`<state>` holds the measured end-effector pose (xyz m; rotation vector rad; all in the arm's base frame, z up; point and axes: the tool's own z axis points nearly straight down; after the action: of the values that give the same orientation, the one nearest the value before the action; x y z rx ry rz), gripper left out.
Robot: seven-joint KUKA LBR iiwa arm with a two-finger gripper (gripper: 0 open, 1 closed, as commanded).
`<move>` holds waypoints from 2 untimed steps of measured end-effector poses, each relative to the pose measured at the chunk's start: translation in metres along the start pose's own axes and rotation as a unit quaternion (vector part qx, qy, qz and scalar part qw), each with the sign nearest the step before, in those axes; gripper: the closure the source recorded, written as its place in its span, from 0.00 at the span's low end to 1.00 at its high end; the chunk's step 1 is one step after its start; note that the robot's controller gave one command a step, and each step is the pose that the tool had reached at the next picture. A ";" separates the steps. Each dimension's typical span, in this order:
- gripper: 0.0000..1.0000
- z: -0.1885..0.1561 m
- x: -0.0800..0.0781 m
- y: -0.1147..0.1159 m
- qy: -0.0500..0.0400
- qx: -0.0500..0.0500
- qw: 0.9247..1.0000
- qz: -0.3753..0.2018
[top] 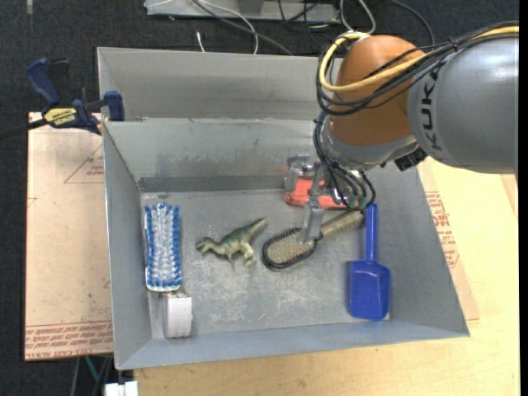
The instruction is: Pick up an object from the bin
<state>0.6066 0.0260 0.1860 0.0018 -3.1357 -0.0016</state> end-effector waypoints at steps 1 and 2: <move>0.00 -0.005 -0.001 0.000 -0.004 0.000 1.000 0.001; 0.00 0.095 0.010 -0.031 -0.004 0.000 0.991 -0.134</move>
Offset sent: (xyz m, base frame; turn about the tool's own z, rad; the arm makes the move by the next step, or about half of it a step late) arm -0.0141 -0.0375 -0.1160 -0.3237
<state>0.5959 -0.0044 0.0907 0.4238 -3.1153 -0.0032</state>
